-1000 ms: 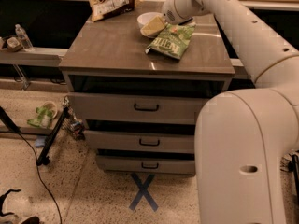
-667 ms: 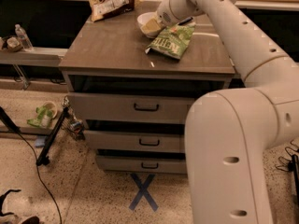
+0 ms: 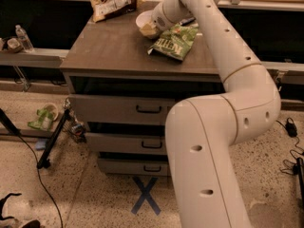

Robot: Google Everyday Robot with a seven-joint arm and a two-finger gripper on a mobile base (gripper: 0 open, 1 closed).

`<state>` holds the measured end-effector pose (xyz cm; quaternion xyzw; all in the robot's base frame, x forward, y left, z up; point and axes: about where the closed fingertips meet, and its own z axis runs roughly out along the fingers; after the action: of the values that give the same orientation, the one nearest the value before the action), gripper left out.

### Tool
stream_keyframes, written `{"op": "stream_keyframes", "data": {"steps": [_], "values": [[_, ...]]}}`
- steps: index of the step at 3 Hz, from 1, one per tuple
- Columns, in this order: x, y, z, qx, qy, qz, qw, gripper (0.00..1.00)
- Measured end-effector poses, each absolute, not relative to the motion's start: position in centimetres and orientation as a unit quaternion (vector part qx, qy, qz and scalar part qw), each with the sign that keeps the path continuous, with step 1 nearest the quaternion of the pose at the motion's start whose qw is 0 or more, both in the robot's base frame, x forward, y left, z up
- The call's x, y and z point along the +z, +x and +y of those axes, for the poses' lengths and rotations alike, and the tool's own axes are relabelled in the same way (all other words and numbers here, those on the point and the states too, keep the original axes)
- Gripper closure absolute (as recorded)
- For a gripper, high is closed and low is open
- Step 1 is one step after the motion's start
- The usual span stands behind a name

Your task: Move white bowl near brown chip bag

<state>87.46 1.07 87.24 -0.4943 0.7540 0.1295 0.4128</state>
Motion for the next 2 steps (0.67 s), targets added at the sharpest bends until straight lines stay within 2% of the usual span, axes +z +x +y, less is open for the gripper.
{"op": "stream_keyframes", "data": {"steps": [1,2], "values": [[86.8,87.8,1.6,0.125,-0.503,0.752,0.408,1.00],[88.3,89.7,5.7,0.098,-0.541,0.703,0.451,1.00]]}}
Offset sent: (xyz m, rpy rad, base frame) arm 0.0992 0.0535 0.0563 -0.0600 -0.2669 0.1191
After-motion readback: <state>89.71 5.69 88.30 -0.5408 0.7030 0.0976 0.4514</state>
